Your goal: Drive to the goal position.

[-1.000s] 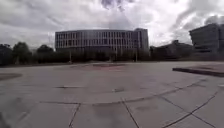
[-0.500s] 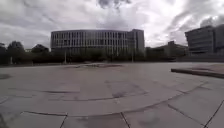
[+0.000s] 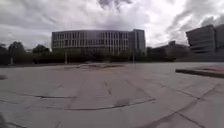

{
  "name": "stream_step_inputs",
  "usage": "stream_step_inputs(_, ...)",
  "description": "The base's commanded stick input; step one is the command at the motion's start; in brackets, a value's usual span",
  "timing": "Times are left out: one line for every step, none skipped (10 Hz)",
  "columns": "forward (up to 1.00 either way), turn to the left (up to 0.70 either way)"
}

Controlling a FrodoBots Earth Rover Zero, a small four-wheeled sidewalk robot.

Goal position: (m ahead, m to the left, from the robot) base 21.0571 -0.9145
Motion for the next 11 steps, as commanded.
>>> stream_step_inputs(0.7,0.01)
stream_step_inputs(0.7,0.01)
stream_step_inputs(0.7,0.01)
stream_step_inputs(0.7,0.01)
stream_step_inputs(0.7,0.01)
stream_step_inputs(0.7,0.01)
stream_step_inputs(0.7,0.01)
stream_step_inputs(0.7,-0.07)
stream_step_inputs(0.7,-0.34)
stream_step_inputs(0.7,-0.34)
stream_step_inputs(0.7,-0.34)
